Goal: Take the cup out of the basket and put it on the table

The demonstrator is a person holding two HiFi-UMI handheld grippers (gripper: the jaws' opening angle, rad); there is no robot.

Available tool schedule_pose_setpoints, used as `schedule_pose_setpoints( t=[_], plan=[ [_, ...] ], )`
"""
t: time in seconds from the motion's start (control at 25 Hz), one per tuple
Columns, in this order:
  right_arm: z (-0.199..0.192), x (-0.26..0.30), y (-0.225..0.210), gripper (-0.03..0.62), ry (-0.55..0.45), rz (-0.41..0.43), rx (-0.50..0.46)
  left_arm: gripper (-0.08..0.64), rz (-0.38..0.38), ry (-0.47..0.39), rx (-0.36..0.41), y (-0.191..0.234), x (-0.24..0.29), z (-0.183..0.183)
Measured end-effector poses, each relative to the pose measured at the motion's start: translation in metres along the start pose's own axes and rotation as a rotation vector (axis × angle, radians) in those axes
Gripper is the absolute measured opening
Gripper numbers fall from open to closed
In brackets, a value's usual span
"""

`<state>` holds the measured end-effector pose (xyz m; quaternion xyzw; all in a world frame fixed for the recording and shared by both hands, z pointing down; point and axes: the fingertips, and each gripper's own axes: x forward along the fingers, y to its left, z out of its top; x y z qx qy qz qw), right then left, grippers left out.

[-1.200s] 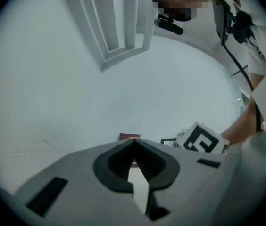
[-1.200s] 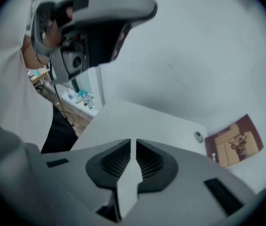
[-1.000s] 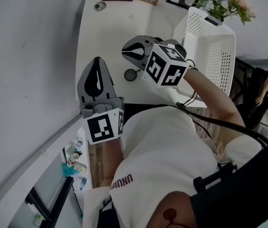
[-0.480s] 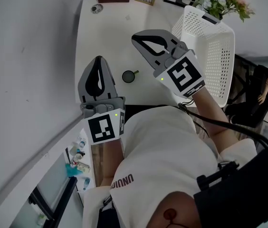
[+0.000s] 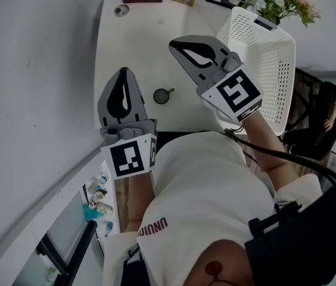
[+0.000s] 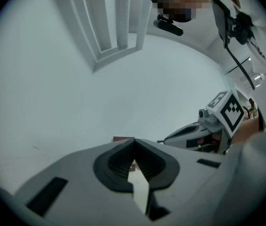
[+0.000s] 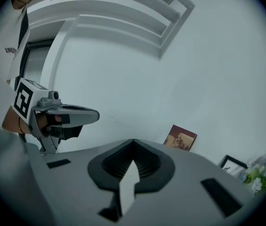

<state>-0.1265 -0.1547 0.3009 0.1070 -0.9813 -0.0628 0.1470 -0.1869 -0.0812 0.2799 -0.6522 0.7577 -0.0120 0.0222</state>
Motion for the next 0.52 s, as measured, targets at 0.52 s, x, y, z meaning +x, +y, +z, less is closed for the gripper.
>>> schedule_pose_setpoints(
  t=[0.52],
  plan=[
    [0.0025,-0.0017,-0.0044,0.017,-0.009,0.002,-0.020,0.011,0.001,0.004,0.002,0.0001,0.0033,0.0007]
  ],
)
